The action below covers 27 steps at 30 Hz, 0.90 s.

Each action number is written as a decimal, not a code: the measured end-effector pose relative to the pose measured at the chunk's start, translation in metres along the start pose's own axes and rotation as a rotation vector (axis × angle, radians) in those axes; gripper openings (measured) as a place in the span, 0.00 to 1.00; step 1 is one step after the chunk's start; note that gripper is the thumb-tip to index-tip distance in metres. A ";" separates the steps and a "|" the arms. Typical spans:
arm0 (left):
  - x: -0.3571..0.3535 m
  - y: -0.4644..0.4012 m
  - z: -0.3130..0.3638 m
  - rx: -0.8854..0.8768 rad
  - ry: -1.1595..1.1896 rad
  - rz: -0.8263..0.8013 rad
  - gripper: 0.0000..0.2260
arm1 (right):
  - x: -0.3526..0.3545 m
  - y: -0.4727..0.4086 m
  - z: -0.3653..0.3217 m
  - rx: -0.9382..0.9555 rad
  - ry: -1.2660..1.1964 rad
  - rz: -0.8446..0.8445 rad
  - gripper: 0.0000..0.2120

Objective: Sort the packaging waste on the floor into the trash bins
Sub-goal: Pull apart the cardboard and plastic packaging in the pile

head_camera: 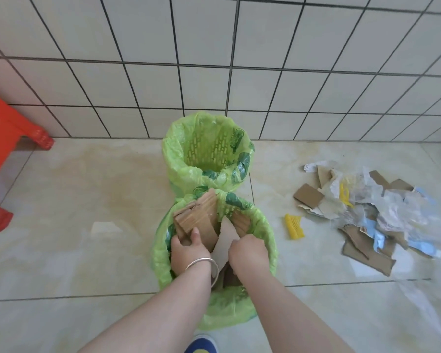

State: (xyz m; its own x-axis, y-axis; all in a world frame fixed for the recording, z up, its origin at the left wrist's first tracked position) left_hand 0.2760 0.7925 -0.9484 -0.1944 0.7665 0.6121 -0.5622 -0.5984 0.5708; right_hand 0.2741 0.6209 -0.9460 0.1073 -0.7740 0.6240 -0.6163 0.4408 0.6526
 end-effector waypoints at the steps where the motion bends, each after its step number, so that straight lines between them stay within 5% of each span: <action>1: -0.005 -0.005 -0.004 0.062 -0.040 -0.018 0.24 | -0.004 -0.001 0.003 -0.016 -0.005 -0.012 0.12; 13: -0.039 -0.005 -0.009 0.283 -0.030 -0.275 0.28 | -0.019 0.006 0.008 -0.049 -0.149 -0.101 0.14; 17: -0.044 0.016 0.003 0.088 -0.109 -0.405 0.18 | -0.007 0.020 0.000 0.012 -0.255 -0.139 0.11; 23: -0.043 0.088 0.034 -0.015 -0.046 -0.558 0.06 | 0.065 0.060 0.006 0.226 -0.389 0.031 0.13; 27: -0.074 0.164 0.056 -0.183 -0.138 -0.724 0.11 | 0.120 0.072 0.052 0.202 -0.482 0.093 0.09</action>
State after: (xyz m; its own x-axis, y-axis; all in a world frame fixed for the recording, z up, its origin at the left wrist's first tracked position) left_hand 0.2435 0.6249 -0.8690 0.3694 0.9098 0.1892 -0.6376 0.1001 0.7638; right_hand 0.2023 0.5358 -0.8462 -0.2960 -0.8781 0.3759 -0.7495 0.4575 0.4785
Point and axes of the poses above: each hand's wrist, its own y-axis away from the middle knuckle, its own x-axis out of the back of the hand, z = x × y, the point moved 8 cm from there along -y, towards the middle knuckle, and after that the axes turned 9 degrees about -y, right-handed, at the moved point
